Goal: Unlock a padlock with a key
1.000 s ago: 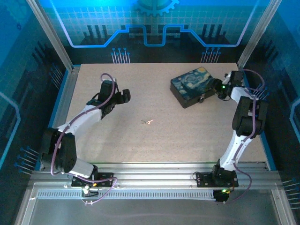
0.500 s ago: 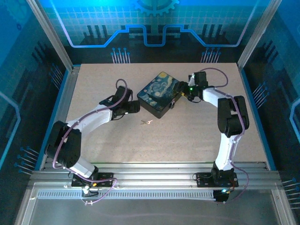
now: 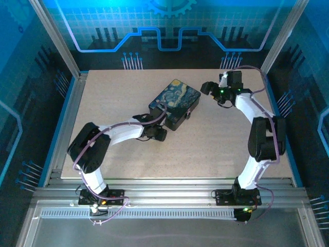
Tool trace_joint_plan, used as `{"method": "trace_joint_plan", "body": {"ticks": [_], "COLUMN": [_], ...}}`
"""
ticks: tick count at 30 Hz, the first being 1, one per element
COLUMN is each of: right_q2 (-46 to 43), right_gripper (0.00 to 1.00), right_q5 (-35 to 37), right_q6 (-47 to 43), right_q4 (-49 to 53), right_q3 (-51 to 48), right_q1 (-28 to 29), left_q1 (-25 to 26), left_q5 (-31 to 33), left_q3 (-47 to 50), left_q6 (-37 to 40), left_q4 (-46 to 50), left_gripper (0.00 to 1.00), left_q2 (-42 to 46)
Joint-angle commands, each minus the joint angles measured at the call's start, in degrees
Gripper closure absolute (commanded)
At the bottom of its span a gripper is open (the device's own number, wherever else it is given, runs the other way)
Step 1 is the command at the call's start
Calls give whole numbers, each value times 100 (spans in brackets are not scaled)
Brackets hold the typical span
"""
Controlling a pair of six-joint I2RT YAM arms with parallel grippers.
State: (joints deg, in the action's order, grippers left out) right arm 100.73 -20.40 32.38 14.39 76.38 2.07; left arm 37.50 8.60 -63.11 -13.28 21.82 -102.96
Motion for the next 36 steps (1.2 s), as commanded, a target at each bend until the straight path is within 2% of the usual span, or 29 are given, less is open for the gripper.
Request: {"method": "trace_joint_plan", "body": {"ticks": [1,8,13,20,22,25,26,31,36], "right_q2": [-158,-238,-185,-245,-318,-432,-466,-902,-1513], "right_gripper": [19,20,21,21,21,21,21,22,25], "right_q5": [-29,-98,-161,-161,-174,-189,-238,-662,-1322], "right_q6": [-324,-331,-303,-353,-385,-480,-500,-573,-437], "right_q4": [424,323,240,255,274,379,409,383,-86], "right_q3": [-354,-688,-746,-903,-947,-983,-999,-1391,-2128], "right_q1": [-79,-175,-179,-199,-219,-216,-219,-97,184], "left_q1": [11,8,38,127,151,156,153,135,-102], "left_q5": [341,581,430,448,483,393,367,-154,-1139], "left_q3": [-301,-382,-419,-399,-352,-355,-367,-533,-711], "left_q6": [405,794,1021,1205,1183,1092,1059,921,593], "left_q4": [-34,-59,-140,-66,-71,-13,15,206,272], "left_gripper": [56,59,67,82,87,100,100,100,100], "left_q2": [-205,-495,-565,-733,-676,-432,-354,68,489]}}
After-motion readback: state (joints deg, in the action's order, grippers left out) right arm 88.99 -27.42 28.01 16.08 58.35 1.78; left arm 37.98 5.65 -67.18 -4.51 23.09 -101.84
